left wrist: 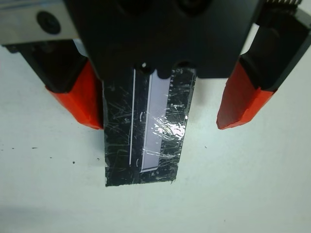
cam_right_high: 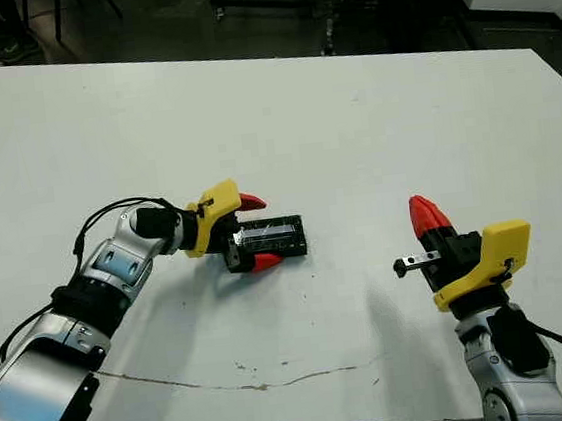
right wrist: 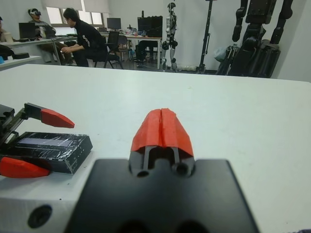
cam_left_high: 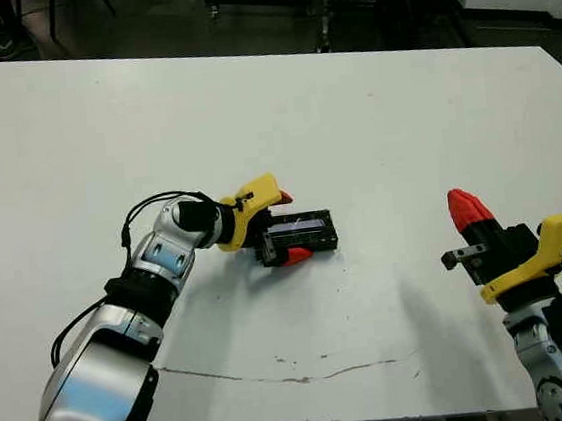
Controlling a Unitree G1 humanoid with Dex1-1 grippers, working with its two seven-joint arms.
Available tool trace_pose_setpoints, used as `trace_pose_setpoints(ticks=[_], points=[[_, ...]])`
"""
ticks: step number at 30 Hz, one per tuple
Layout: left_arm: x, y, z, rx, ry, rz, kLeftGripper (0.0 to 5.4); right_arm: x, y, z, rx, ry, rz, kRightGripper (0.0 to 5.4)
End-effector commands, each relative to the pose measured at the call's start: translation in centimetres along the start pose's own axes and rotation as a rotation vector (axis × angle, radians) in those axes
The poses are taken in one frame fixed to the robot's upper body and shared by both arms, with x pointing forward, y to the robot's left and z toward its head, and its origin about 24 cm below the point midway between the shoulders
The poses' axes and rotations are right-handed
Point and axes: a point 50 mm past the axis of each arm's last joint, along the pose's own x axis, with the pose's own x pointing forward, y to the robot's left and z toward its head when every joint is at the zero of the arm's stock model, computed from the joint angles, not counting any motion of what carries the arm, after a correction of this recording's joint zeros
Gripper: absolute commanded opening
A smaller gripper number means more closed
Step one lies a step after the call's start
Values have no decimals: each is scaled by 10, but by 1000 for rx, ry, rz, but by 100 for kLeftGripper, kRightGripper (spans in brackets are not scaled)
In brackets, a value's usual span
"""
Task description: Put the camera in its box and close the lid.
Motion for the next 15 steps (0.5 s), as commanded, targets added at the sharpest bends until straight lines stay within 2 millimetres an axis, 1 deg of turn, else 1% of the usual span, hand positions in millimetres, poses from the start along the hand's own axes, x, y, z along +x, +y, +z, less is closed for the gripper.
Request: trace_pose_setpoints(ticks=[1, 4, 10, 15], points=[[3, -23, -34, -61, 106, -40, 539, -2, -4, -1, -9, 13, -1, 0], [-11, -22, -38, -109, 94, -37, 539, -2, -3, -1, -1, 13, 2, 0], [-56, -23, -47, -109, 103, 16, 539, -1, -3, -1, -10, 17, 0, 0], [-90, -24, -55, -88, 167, 95, 539, -1, -2, -2, -12, 19, 0, 0]])
